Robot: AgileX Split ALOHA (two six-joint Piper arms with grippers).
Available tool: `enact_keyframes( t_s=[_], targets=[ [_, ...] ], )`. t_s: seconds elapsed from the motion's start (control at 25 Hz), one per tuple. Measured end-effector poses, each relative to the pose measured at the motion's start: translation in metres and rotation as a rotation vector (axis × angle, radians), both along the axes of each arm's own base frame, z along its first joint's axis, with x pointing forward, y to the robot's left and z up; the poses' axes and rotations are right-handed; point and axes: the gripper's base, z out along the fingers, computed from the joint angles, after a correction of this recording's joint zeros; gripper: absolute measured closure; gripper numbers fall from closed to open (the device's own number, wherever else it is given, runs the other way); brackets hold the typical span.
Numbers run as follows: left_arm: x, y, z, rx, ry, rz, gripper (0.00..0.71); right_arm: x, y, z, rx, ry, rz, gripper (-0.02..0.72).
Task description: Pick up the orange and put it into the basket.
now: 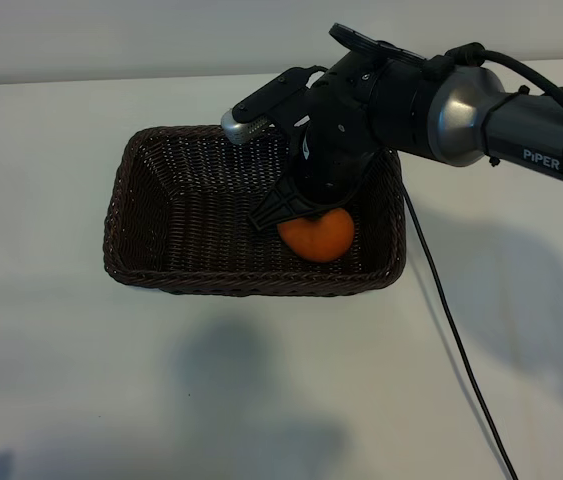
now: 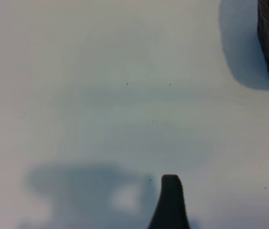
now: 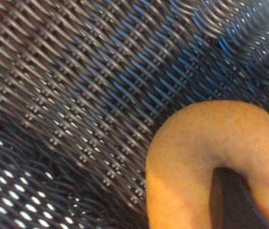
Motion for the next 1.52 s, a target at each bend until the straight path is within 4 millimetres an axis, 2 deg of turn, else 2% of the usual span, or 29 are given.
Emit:
enact_keyframes(
  t_s=[0.12,0.2,0.28,0.32,0.6,0.68,0.8,0.96,1.2,1.36,1.52],
  targets=[
    [0.000,0.000,0.000,0.000,0.000,0.000,0.118,-0.001,0.001,0.004,0.010,0.029,-0.014,0.291],
    [0.000,0.000,0.000,0.000,0.000,0.000,0.118,0.000,0.002,0.009,0.009,0.035,-0.016,0.103],
    [0.000,0.000,0.000,0.000,0.000,0.000,0.118,0.001,0.003,0.014,0.007,0.039,-0.017,0.025],
    [0.000,0.000,0.000,0.000,0.000,0.000,0.118,0.002,0.003,0.017,0.006,0.040,-0.018,0.010],
    [0.000,0.000,0.000,0.000,0.000,0.000,0.118,0.011,0.003,0.047,0.000,0.019,-0.027,0.058],
    [0.000,0.000,0.000,0.001,0.000,-0.001,0.118,0.017,-0.003,0.058,0.002,0.009,-0.047,0.065],
    [0.000,0.000,0.000,0.001,0.000,-0.001,0.118,0.031,-0.024,0.074,-0.006,-0.005,-0.102,0.072],
    [0.000,0.000,0.000,0.002,0.000,-0.002,0.118,0.052,-0.067,0.090,-0.036,-0.020,-0.204,0.078],
    [0.000,0.000,0.000,0.002,0.000,-0.002,0.118,0.077,-0.152,0.099,-0.060,-0.023,-0.399,0.098],
    [0.000,0.000,0.000,0.002,0.000,-0.002,0.118,0.084,-0.210,0.099,-0.071,-0.018,-0.511,0.103],
    [0.000,0.000,0.000,0.002,0.000,-0.002,0.118,0.084,-0.259,0.099,-0.062,0.003,-0.603,0.106]
  ],
)
